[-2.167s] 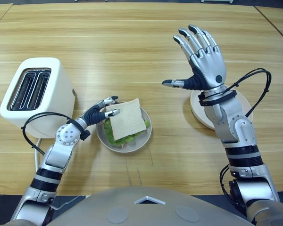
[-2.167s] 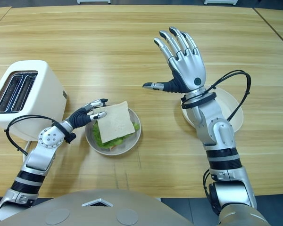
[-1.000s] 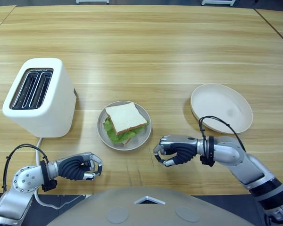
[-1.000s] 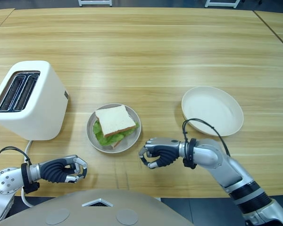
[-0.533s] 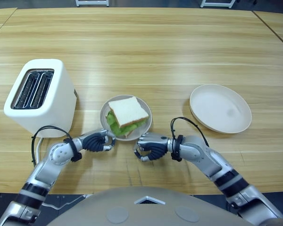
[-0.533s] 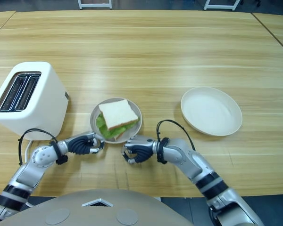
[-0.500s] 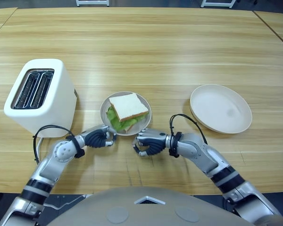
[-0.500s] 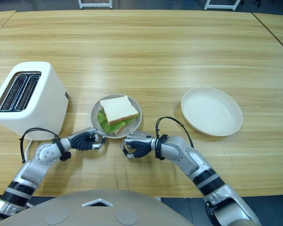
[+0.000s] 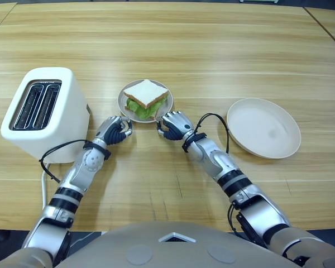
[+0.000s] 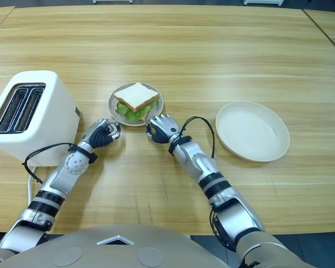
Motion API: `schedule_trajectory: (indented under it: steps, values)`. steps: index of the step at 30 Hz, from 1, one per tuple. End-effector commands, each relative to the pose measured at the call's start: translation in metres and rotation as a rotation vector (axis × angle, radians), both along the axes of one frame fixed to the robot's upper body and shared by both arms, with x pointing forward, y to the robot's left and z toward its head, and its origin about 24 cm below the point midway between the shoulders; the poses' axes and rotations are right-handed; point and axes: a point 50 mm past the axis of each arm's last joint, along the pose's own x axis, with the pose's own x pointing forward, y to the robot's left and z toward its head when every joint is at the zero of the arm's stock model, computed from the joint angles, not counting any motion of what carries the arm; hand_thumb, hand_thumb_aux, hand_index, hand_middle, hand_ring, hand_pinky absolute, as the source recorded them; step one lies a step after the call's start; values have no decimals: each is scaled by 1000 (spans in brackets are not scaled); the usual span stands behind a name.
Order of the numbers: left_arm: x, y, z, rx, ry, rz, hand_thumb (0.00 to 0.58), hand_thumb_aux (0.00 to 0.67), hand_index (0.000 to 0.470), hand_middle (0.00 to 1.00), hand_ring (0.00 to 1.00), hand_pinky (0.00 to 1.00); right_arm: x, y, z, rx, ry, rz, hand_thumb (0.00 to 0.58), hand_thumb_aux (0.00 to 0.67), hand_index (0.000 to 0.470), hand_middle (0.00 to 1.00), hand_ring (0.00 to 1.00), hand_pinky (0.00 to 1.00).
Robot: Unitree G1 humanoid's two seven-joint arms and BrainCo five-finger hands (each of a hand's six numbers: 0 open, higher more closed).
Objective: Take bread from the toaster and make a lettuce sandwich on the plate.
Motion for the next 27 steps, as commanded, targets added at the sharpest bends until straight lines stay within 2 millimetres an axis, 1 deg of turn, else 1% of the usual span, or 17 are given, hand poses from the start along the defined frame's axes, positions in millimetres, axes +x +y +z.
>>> schedule_trajectory:
  steps: [1, 3, 4, 5, 6, 7, 8, 9, 10, 11, 13, 14, 16, 19, 21, 23, 27]
  values:
    - [7, -8, 19, -39, -102, 9, 580, 670, 470, 1000, 1000, 1000, 5, 1, 11, 23, -70, -7, 580, 670, 470, 1000, 1000, 1000]
    - [1, -8, 38, -80, -195, 7, 580, 670, 470, 1000, 1000, 1000, 5, -5, 28, 49, -126, -5, 580, 670, 470, 1000, 1000, 1000]
    - [-3, -6, 48, -106, -238, 15, 580, 670, 470, 1000, 1000, 1000, 5, -7, 35, 64, -145, -2, 580, 670, 470, 980, 980, 980]
    - [-10, -3, 59, -140, -294, 22, 524, 462, 324, 1000, 1000, 1000, 3, -11, 45, 87, -175, 0, 562, 552, 387, 851, 851, 851]
    - [-17, 0, 72, -181, -349, 32, 466, 373, 262, 1000, 1000, 1000, 0, -14, 56, 113, -201, 8, 501, 423, 297, 812, 812, 812]
    - [-25, 3, 84, -218, -410, 32, 291, 197, 138, 871, 871, 871, -2, -18, 64, 147, -220, 4, 104, 63, 44, 627, 627, 627]
    - [-34, 6, 98, -271, -479, 26, 0, 0, 0, 600, 600, 600, -7, -19, 76, 189, -259, 25, 0, 0, 0, 0, 0, 0]
    - [-42, 9, 110, -322, -536, 22, 0, 0, 0, 388, 388, 388, -11, -22, 85, 231, -288, 22, 0, 0, 0, 0, 0, 0]
    - [-51, 11, 121, -369, -591, 8, 0, 0, 0, 125, 125, 125, -16, -24, 93, 285, -322, 19, 0, 0, 0, 0, 0, 0]
    - [-59, 13, 131, -410, -639, -5, 0, 0, 0, 0, 0, 0, -21, -26, 100, 337, -352, 20, 0, 0, 0, 0, 0, 0]
    - [-72, 18, 145, -483, -704, -28, 0, 0, 0, 0, 0, 0, -29, -29, 108, 459, -394, 1, 0, 0, 0, 0, 0, 0]
    - [-76, 21, 148, -511, -712, -30, 0, 0, 0, 0, 0, 0, -33, -30, 110, 520, -413, 0, 0, 0, 0, 0, 0, 0]
    - [-79, 25, 146, -545, -680, -21, 0, 0, 0, 0, 0, 0, -42, -27, 112, 647, -432, 25, 0, 0, 0, 0, 0, 0]
    - [-79, 34, 137, -596, -623, 34, 0, 0, 0, 0, 0, 0, -47, -18, 106, 815, -347, 32, 0, 0, 0, 0, 0, 0]
    - [-77, 35, 135, -614, -608, 45, 0, 0, 0, 0, 0, 0, -51, -11, 103, 848, -326, 63, 0, 0, 0, 0, 0, 0]
    - [-76, 35, 136, -600, -622, 49, 0, 0, 0, 0, 0, 0, -55, -8, 106, 852, -346, 101, 0, 0, 0, 0, 0, 0]
    - [-76, 33, 138, -599, -652, 36, 0, 0, 0, 0, 0, 0, -55, -11, 109, 861, -374, 101, 0, 0, 0, 0, 0, 0]
